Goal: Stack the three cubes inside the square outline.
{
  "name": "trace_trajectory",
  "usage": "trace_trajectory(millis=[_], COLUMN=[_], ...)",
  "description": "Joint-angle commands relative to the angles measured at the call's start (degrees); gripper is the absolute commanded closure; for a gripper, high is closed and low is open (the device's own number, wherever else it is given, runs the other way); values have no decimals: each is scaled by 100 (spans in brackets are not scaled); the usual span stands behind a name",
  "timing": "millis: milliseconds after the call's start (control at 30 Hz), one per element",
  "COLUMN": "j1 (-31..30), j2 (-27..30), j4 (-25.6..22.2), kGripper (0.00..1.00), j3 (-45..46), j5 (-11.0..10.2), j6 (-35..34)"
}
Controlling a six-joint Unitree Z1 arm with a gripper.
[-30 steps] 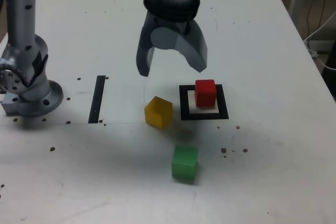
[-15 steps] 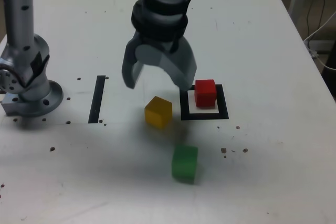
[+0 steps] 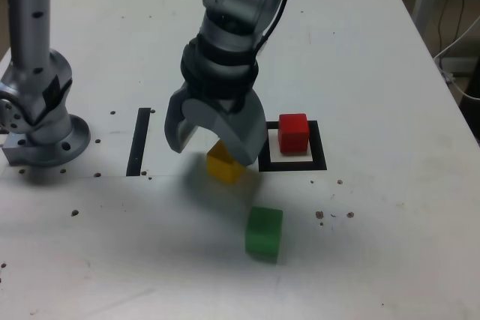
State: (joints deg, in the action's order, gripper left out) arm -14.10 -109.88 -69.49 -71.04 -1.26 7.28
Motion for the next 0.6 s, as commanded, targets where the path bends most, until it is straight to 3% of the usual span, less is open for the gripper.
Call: trace_trajectory(millis=[0, 133, 467, 567], j1=[-28, -40, -138, -151], j2=[-81, -190, -336, -349], j4=[40, 127, 468, 520], kGripper=[14, 24, 63, 70], j3=[2, 27, 94, 95], j5=[27, 94, 170, 177], j6=[15, 26, 59, 63])
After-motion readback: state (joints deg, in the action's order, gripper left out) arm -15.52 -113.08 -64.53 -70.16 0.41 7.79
